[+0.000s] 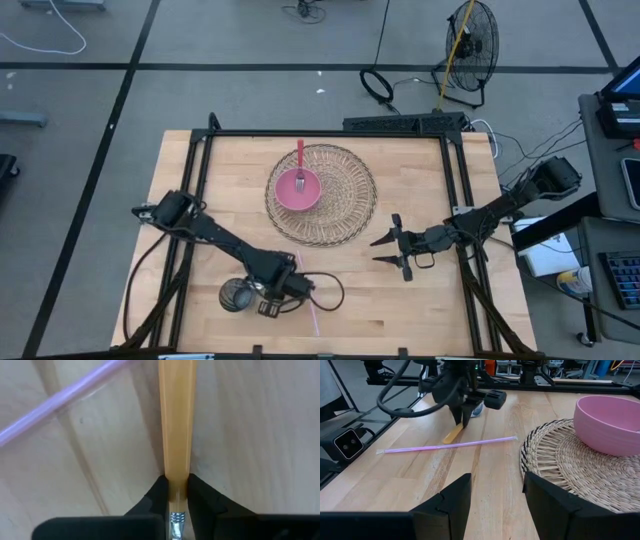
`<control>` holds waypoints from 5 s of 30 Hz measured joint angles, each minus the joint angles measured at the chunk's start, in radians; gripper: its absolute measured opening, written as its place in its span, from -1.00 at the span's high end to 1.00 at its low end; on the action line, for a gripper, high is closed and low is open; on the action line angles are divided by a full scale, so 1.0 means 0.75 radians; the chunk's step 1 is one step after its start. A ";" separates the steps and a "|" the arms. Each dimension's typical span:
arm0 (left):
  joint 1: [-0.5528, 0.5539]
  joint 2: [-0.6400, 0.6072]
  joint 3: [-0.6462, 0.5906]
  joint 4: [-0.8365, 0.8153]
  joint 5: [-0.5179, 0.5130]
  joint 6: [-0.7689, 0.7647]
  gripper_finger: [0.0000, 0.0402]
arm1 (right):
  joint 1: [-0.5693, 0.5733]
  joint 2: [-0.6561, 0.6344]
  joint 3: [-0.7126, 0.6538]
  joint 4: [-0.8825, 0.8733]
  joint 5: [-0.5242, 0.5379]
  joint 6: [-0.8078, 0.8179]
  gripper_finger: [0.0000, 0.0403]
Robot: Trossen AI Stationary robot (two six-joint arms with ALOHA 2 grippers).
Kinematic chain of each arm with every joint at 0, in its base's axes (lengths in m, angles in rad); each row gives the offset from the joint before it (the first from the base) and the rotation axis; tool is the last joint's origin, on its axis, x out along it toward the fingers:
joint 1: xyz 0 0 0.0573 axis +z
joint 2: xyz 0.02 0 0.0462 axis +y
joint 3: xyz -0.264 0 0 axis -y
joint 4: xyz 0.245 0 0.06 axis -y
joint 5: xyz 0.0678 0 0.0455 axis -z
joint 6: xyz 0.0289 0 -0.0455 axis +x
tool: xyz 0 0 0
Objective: Pick & Place Utensil
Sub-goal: Put the yellow spoon on the bowl on the brown placemat
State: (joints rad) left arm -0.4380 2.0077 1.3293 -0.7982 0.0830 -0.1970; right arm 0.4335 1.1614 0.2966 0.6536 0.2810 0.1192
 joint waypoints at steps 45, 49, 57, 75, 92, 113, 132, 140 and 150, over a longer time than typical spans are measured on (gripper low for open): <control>0.065 -0.136 -0.005 -0.111 -0.171 0.056 0.99 | 0.000 0.001 0.000 -0.020 0.002 0.034 0.15; 0.064 -0.137 -0.005 -0.108 -0.170 0.059 0.98 | 0.000 0.000 0.000 -0.020 0.002 0.034 0.15; 0.064 -0.128 -0.017 -0.062 -0.148 0.059 0.89 | 0.000 0.000 0.000 -0.020 0.002 0.034 0.15; 0.063 -0.131 -0.114 0.125 -0.052 0.071 0.68 | 0.000 0.000 0.000 -0.020 0.002 0.030 0.15; 0.085 -0.051 -0.109 0.155 -0.077 0.045 0.19 | 0.000 0.001 0.000 -0.021 0.002 0.034 0.15; 0.093 -0.029 -0.111 0.124 -0.076 0.089 0.79 | 0.000 0.000 -0.035 -0.009 0.005 0.070 0.15; 0.096 -0.101 -0.116 0.066 -0.072 0.141 0.78 | 0.000 0.000 -0.035 0.008 0.007 0.065 0.15; 0.095 -0.126 -0.113 0.051 -0.082 0.146 0.93 | 0.000 0.000 -0.035 0.011 0.006 0.064 0.15; 0.098 -0.145 -0.115 0.049 -0.099 0.142 0.95 | 0.000 0.000 -0.035 0.016 0.007 0.059 0.15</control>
State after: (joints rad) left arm -0.3648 1.8988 1.2434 -0.7618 0.0088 -0.0906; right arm 0.4335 1.1614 0.2703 0.6659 0.2859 0.1635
